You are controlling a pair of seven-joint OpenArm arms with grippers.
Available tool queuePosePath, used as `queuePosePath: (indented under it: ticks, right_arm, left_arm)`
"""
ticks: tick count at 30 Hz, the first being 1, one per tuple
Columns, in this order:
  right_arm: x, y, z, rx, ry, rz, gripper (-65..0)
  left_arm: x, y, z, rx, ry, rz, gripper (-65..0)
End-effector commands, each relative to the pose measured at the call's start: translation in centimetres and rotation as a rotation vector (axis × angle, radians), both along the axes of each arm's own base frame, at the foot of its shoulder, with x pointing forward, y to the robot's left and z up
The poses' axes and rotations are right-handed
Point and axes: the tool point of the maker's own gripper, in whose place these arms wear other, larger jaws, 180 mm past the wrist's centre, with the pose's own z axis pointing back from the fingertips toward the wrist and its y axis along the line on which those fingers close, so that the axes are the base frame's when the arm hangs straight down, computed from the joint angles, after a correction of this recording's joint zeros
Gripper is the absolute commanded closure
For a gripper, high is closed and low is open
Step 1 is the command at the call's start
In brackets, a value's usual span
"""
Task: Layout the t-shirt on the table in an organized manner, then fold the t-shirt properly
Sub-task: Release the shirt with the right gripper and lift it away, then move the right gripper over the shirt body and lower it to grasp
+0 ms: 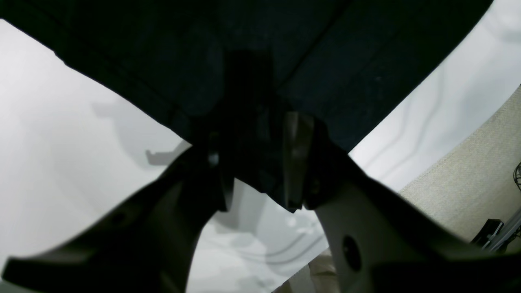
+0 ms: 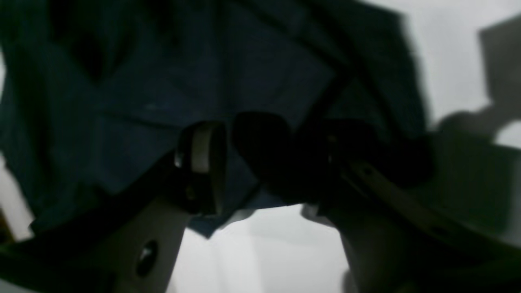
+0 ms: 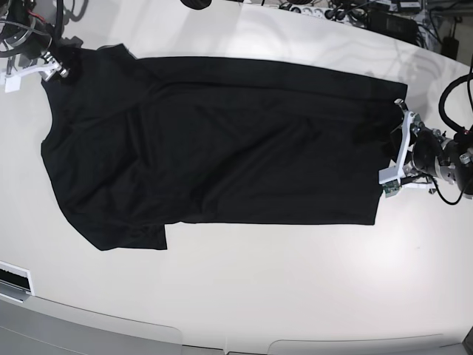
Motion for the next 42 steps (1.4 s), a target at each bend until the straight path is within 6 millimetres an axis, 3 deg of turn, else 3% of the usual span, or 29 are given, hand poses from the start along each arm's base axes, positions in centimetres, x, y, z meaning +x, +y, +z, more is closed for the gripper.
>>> queuePosePath:
  ticks: [1,5,11,15,20,23,31,37,42]
  right_arm:
    - [0.3,-0.4,0.7,-0.01,-0.014,0.014,-31.7]
    - [-1.1,0.8,0.5,0.021,0.006,0.094,-31.7]
    - [-3.6,4.5,2.3,0.179,-0.081,0.245,-31.7]
    - [-5.1,5.2,2.7,0.219,-0.089,0.263,-31.7]
    - [-5.0,5.4,2.6,0.221,-0.1,0.246,-31.7]
    - [-4.9,5.7,1.5,0.18,-0.074,0.248,-31.7]
    - [-4.5,8.2,-0.5,0.152,-0.037,0.304,-31.7]
    - [-3.6,9.6,-0.7,0.168,-0.065,0.282,-31.7]
    - [-2.8,9.6,-0.6,0.153,-0.08,0.281,-31.7]
  left_arm:
    - [1.0,0.5,1.1,0.002,-0.032,0.007,-21.1]
    - [0.9,0.5,1.1,0.001,-0.032,0.007,-21.1]
    - [1.0,0.5,1.1,0.001,-0.032,0.008,-21.1]
    - [1.0,0.5,1.1,0.002,-0.032,0.008,-21.1]
    - [0.9,0.5,1.1,0.001,-0.032,0.007,-21.1]
    - [1.0,0.5,1.1,0.001,-0.032,0.007,-21.1]
    - [0.8,0.4,1.1,-0.001,-0.029,-0.006,-21.1]
    - [0.8,0.4,1.1,-0.001,-0.029,-0.007,-21.1]
    - [0.8,0.4,1.1,-0.001,-0.028,-0.006,-21.1]
